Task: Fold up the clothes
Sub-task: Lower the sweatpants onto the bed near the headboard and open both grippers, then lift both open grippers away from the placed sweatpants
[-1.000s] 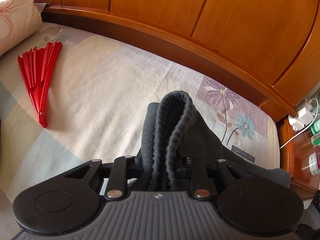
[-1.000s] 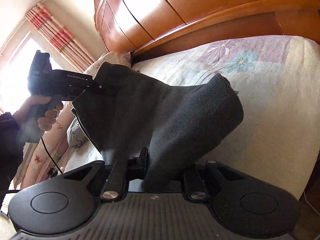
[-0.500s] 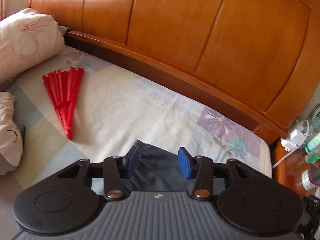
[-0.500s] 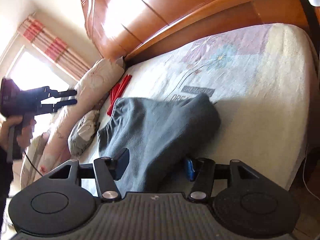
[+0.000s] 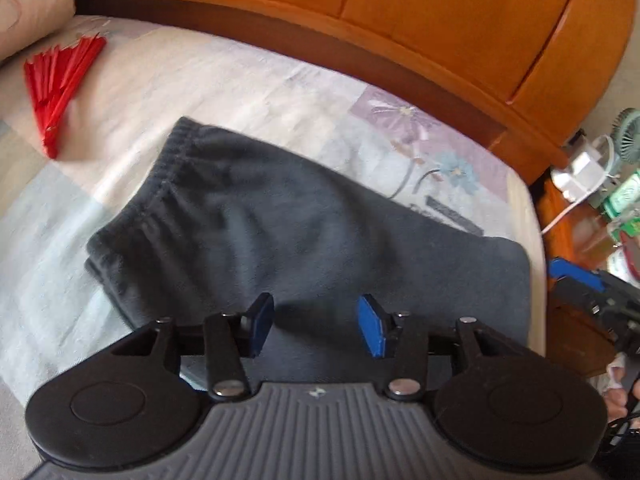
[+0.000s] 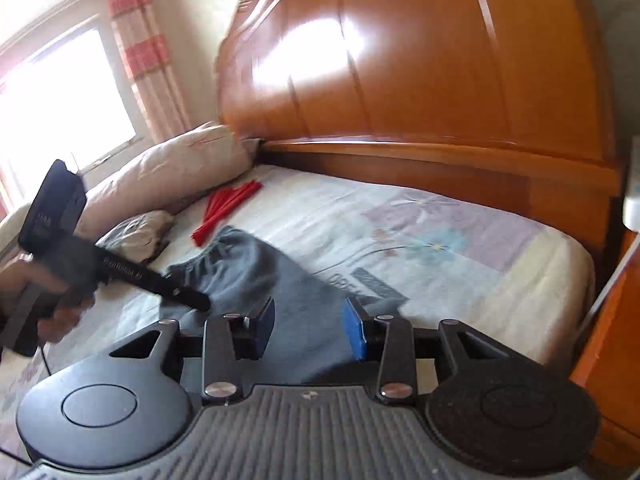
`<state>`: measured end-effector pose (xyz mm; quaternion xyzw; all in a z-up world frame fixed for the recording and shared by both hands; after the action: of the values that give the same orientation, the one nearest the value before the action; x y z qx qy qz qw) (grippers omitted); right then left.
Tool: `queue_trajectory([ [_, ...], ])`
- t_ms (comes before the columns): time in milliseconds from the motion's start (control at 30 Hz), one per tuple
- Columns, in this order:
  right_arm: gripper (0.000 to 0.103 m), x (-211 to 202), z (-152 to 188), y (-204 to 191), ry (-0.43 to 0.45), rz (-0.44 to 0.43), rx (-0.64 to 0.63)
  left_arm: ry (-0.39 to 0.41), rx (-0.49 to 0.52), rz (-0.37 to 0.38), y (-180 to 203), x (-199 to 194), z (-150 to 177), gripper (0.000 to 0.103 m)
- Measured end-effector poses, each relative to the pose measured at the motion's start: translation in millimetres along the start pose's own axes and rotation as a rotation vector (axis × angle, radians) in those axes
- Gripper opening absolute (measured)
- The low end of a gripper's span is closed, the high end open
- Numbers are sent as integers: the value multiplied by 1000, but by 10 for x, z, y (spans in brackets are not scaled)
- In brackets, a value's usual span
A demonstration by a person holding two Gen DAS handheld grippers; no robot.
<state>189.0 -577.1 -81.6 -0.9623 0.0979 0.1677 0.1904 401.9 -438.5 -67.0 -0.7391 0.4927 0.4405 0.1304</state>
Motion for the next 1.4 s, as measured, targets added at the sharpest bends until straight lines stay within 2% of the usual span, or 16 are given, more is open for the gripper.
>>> queue_trajectory([
  [67, 43, 117, 112, -105, -47, -8, -64, 14, 49, 56, 159, -17, 8, 63],
  [167, 42, 230, 346, -62, -131, 66, -122, 9, 104, 74, 258, 93, 188, 66],
  [300, 44, 80, 328, -74, -113, 57, -116, 22, 110, 86, 233, 114, 239, 65],
  [367, 48, 46, 255, -104, -72, 55, -118, 57, 117, 88, 246, 88, 82, 65],
  [500, 50, 160, 249, -83, -77, 81, -99, 128, 128, 79, 263, 253, -186, 69],
  [533, 50, 183, 255, -78, -78, 85, -95, 141, 126, 70, 257, 316, -239, 70],
  [633, 50, 181, 318, -80, -89, 82, -87, 133, 79, -61, 89, 618, -252, 69],
  [667, 50, 166, 315, -91, -90, 85, -88, 139, 54, -69, 40, 635, -245, 69],
  [800, 61, 82, 203, -273, -70, 49, -102, 174, -3, -91, 2, 294, -261, 69],
  [900, 75, 103, 180, -517, -59, 2, -165, 193, 33, -130, -27, -122, -211, 77],
  [967, 78, 195, 278, -605, -100, -5, -189, 198, 69, -200, -59, -415, -80, 85],
  [1067, 78, 346, 450, -635, -190, 14, -198, 208, 112, -285, -113, -813, 246, 90],
  [1167, 79, 312, 330, -703, -171, -7, -179, 209, 108, -346, -178, -1146, 678, 92],
  [1267, 90, 392, 38, -885, -106, -47, -212, 219, 67, -416, -235, -1408, 1169, 98],
  [1333, 94, 599, -91, -996, -84, -46, -257, 218, 39, -469, -263, -1520, 1492, 98],
  [1400, 94, 948, -135, -1055, -117, -30, -269, 221, 16, -533, -259, -1608, 1787, 98],
])
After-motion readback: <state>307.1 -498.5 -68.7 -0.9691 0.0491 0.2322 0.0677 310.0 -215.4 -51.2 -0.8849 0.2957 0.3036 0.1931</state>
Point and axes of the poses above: each gripper's, at about its wrist camera, not at the fingertips, and x roughly the way its jaws point, y to its right, z to its underside, the point moved 4 cm from there along x, roughly the way its jaws point, and after that the axes turned 5 degrees about y, right-handed, at the moved point
